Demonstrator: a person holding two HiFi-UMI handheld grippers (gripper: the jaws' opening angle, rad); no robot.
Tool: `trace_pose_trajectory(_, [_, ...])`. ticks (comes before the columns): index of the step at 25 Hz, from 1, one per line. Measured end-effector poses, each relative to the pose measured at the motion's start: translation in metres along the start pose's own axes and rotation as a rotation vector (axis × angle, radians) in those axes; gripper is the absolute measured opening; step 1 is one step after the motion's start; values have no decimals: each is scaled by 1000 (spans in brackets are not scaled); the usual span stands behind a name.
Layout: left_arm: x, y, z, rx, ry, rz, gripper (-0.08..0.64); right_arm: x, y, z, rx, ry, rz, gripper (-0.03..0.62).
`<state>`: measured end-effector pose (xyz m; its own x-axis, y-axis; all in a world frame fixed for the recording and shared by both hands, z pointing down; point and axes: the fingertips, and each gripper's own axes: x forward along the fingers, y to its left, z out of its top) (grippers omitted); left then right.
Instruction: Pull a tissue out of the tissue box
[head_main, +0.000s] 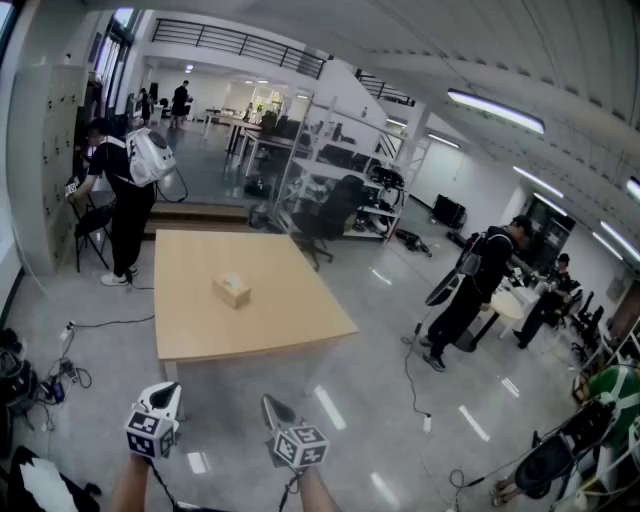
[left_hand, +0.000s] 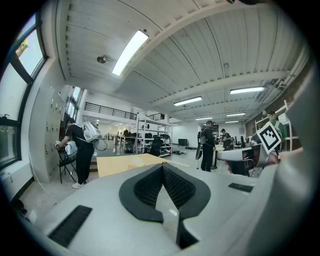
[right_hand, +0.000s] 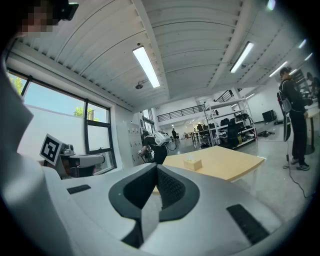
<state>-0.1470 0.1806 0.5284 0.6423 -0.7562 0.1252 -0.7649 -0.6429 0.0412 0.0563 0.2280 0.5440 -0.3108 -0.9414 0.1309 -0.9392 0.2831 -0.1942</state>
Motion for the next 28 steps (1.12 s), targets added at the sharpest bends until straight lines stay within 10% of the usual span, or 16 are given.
trace_pose_trajectory(28, [39,-62,-16,32,43,9,8,-31,-62,-7,-38,65,-44,11])
